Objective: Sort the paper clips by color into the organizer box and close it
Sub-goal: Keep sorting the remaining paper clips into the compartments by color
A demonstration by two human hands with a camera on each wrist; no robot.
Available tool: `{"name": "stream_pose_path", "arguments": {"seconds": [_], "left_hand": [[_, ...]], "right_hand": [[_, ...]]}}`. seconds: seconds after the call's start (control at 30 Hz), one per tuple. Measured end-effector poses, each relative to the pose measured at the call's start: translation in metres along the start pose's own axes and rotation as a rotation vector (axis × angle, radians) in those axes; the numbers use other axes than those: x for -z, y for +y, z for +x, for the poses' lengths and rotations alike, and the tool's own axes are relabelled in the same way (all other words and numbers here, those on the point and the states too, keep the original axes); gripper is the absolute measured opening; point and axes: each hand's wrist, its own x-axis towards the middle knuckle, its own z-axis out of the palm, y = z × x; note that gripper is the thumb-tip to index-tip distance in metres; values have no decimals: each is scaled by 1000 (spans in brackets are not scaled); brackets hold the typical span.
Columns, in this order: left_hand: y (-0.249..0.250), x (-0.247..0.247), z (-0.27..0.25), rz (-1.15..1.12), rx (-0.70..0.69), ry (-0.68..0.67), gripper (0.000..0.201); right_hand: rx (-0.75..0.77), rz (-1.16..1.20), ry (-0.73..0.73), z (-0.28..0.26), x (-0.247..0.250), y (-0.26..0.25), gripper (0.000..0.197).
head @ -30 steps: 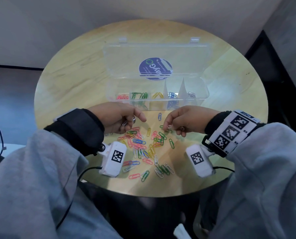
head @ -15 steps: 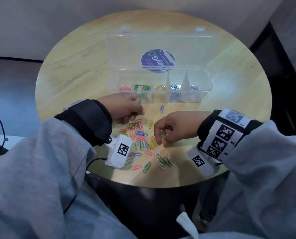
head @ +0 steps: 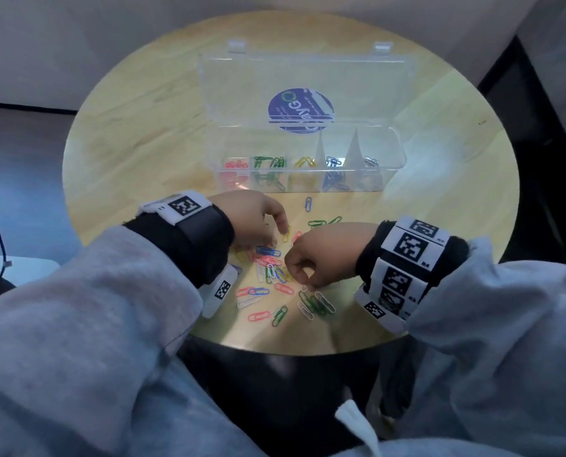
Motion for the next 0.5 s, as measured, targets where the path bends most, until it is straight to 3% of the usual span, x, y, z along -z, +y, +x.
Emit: {"name": "stream_pose_path", "arguments": {"seconds": [0.13,0.33,0.5], "left_hand": [[3,-5,2,160,8,23,13],[9,-7,4,225,23,38,12],[11,-10,4,244,32,37,19]], "right_hand": [[-51,41,46,-3,2,2,9],[-207,448,282,-21,15,28,17],[-264,705,314,-31,15,41,18]]}}
